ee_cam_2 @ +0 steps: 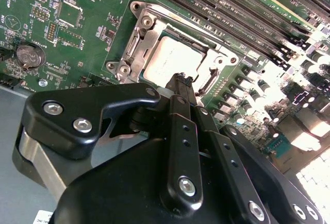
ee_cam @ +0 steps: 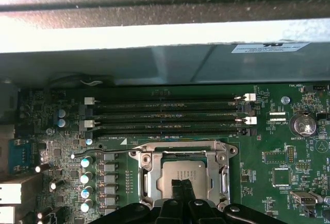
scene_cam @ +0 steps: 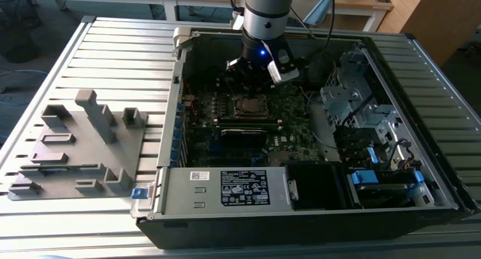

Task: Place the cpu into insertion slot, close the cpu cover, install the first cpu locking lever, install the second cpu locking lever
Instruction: 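Close the cpu cover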

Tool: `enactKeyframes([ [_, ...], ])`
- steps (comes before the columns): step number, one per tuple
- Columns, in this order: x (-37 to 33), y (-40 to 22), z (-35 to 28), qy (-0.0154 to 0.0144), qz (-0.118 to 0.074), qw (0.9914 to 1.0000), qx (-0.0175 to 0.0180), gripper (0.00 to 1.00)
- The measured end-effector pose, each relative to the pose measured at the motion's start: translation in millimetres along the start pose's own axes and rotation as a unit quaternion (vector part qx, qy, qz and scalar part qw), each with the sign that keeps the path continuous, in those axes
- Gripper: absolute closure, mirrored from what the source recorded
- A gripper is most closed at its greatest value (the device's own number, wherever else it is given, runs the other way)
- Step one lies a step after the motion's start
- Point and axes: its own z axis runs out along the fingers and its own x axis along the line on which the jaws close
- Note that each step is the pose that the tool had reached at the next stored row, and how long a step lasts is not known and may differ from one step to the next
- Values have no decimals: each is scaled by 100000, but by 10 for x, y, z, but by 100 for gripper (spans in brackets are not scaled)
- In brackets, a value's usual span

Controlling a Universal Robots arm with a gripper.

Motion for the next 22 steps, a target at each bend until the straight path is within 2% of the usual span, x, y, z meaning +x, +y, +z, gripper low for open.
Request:
enactKeyframes([
  [14,0,0,0,46,-1007,99995,5,89],
  [17,0,0,1,136,-3249,99947,9,89],
  [20,0,0,2,251,-5983,99821,22,89],
  [22,0,0,2,271,-6465,99790,23,89],
])
